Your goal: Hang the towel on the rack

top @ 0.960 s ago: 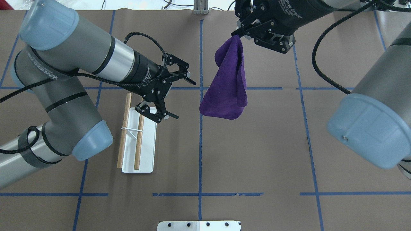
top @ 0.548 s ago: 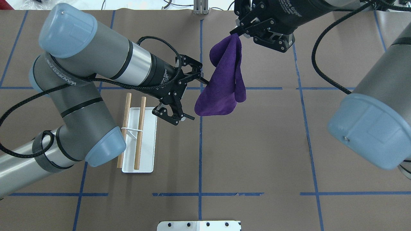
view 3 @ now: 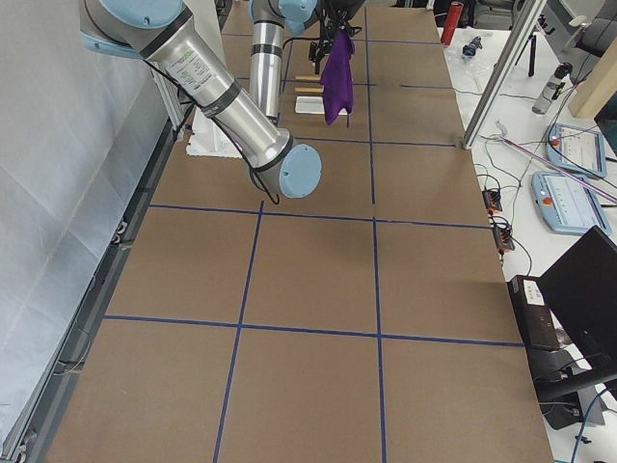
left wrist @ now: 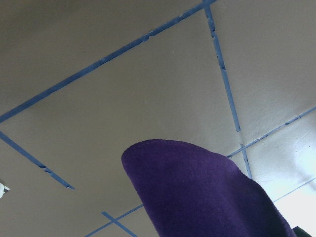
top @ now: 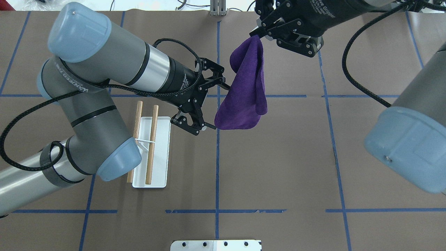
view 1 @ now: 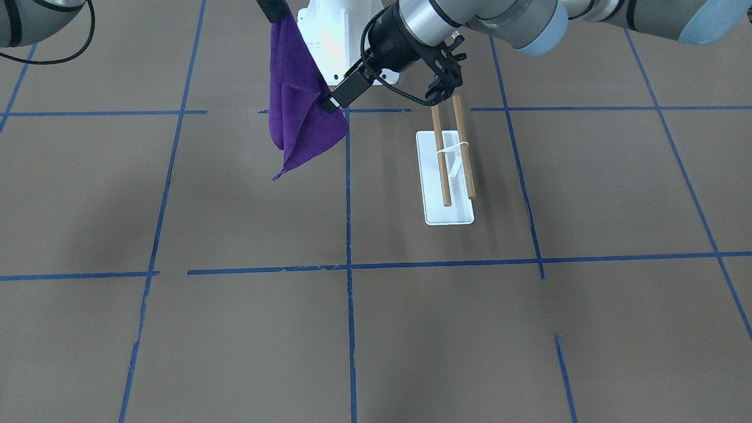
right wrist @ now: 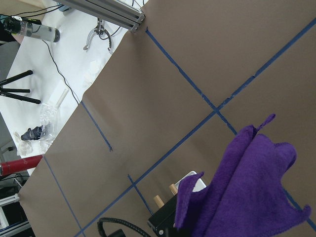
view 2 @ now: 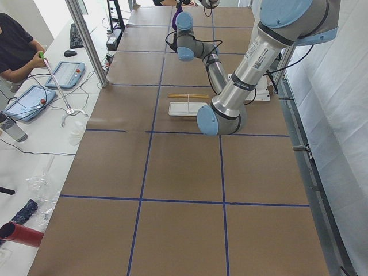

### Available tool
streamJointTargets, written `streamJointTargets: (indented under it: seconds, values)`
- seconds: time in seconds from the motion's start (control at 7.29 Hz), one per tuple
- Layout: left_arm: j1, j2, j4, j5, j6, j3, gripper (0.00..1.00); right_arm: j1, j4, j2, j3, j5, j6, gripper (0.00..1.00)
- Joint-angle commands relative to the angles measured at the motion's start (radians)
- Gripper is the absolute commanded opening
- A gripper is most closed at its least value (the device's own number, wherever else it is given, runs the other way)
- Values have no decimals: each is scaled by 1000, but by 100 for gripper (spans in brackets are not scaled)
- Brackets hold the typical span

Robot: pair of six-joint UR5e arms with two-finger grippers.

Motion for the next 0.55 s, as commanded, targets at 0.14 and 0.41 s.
streamJointTargets:
  seconds: [0.14,0.41]
  values:
    - [8,-25,-13,0,-3,34,91,3,2,0,38,5,20,0]
    - [15,-24,-13,2,-3,43,69,4,2,3,40,7,26,0]
